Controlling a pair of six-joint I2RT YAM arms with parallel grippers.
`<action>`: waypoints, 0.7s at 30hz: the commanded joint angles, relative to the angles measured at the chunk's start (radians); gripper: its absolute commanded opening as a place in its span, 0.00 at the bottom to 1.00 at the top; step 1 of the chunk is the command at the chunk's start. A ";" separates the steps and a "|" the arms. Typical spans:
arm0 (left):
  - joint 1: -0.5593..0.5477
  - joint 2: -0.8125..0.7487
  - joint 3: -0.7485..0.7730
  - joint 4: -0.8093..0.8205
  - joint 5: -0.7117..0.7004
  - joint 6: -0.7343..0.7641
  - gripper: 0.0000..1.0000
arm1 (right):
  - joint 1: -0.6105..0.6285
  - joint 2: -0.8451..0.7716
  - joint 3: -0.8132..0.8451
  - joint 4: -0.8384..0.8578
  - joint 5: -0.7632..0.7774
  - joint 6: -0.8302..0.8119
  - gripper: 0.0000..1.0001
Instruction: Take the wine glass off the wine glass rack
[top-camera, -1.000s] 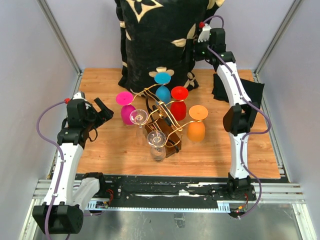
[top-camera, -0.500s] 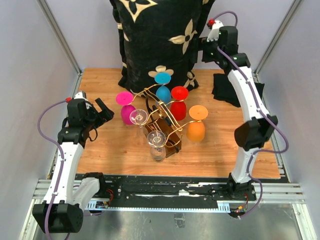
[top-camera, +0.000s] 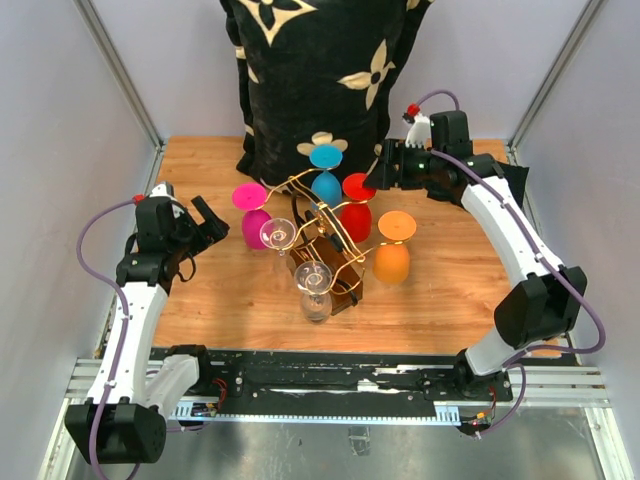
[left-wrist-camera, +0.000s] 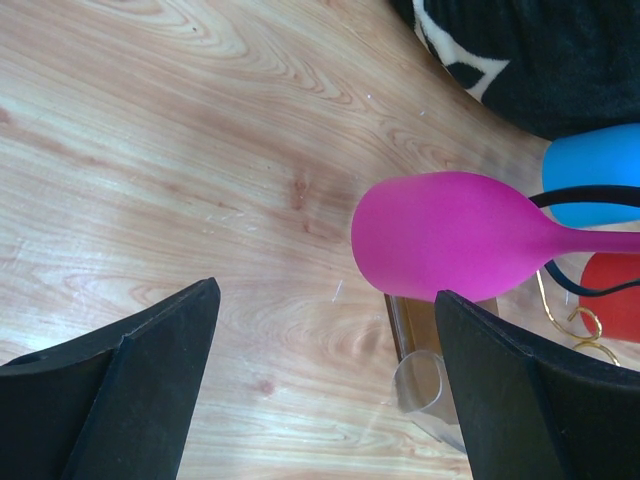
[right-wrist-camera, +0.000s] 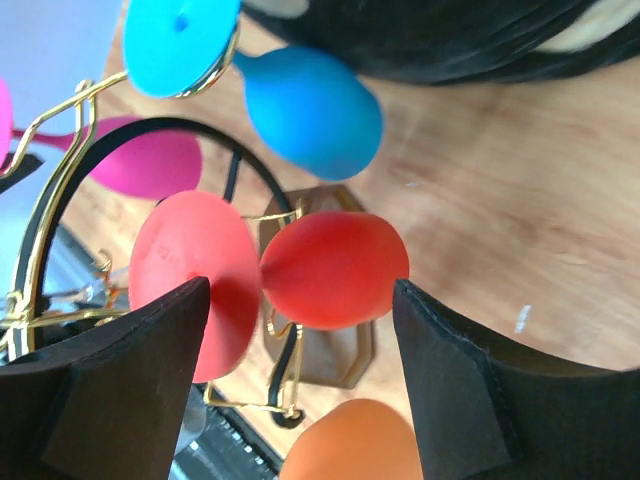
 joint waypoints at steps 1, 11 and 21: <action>0.002 -0.021 0.013 0.001 0.019 0.014 0.94 | 0.017 -0.053 -0.079 0.071 -0.123 0.056 0.72; 0.002 -0.044 0.004 -0.011 0.012 0.017 0.94 | 0.023 -0.078 -0.146 0.161 -0.193 0.087 0.51; 0.002 -0.028 -0.005 0.018 0.054 -0.010 0.93 | 0.025 -0.098 -0.140 0.170 -0.188 0.103 0.19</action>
